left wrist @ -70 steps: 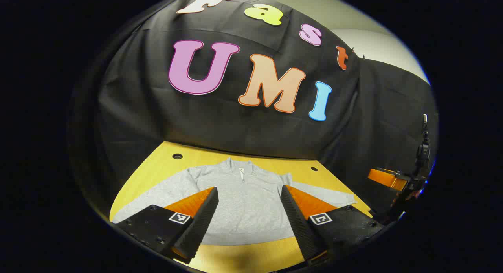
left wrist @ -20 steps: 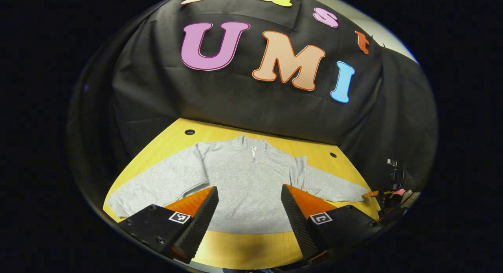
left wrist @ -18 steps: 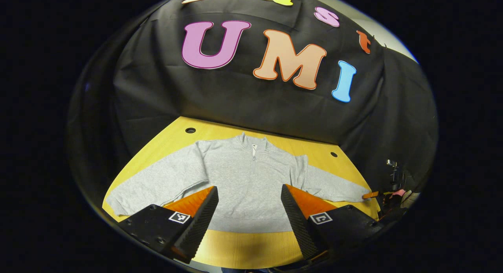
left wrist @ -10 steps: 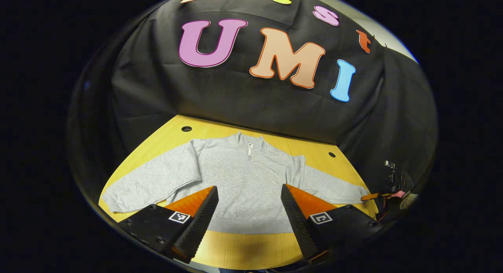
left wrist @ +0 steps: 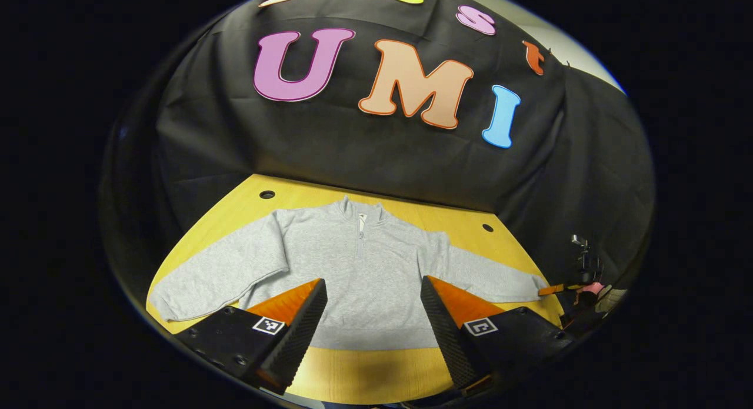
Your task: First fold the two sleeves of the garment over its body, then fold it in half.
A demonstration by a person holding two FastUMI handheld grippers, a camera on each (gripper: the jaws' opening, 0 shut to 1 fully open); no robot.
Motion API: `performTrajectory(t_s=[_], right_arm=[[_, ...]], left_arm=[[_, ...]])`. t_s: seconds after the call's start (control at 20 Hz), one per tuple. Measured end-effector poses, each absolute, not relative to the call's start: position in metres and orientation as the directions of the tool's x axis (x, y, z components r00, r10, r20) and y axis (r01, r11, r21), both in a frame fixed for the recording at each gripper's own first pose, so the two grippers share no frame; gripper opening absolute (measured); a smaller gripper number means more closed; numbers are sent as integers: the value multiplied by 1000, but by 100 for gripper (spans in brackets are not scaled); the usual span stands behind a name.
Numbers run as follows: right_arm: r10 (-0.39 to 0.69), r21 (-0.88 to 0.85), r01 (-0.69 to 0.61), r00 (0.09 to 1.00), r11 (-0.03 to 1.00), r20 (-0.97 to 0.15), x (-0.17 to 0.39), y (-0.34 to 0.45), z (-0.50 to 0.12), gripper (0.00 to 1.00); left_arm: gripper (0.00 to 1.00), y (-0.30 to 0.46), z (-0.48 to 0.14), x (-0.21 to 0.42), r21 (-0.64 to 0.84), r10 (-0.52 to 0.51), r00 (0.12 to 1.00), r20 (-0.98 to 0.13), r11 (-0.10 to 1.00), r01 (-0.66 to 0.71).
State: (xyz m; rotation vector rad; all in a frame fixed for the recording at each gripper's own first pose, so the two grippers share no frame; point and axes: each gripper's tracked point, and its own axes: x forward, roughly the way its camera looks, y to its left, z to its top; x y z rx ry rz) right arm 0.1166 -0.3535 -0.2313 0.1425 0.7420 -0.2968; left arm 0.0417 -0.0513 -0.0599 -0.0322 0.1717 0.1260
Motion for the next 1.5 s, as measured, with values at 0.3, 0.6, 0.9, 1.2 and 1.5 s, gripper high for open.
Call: performTrajectory(t_s=[0.3, 0.6, 0.9, 1.2, 1.5], right_arm=[[-258, 43, 371, 719, 928, -645, 99, -337, -212, 6], [-280, 100, 407, 768, 908, -576, 89, -283, -175, 6], [-272, 145, 391, 820, 909, -504, 93, -200, -134, 6], [-202, 144, 297, 863, 944, -462, 123, -96, -109, 6], [-32, 183, 124, 899, 975, -438, 175, 31, -97, 6]], left_arm=[[94, -47, -60, 44, -31, 55, 984, -167, 998, -61], [94, -21, -58, 35, -30, -16, 985, -171, 999, 11], [94, 33, -52, 19, 17, -48, 981, -188, 999, 52], [94, 82, -46, 9, 1, -61, 981, -187, 998, 63], [94, 126, -54, -6, -24, -30, 979, -202, 999, 26]])
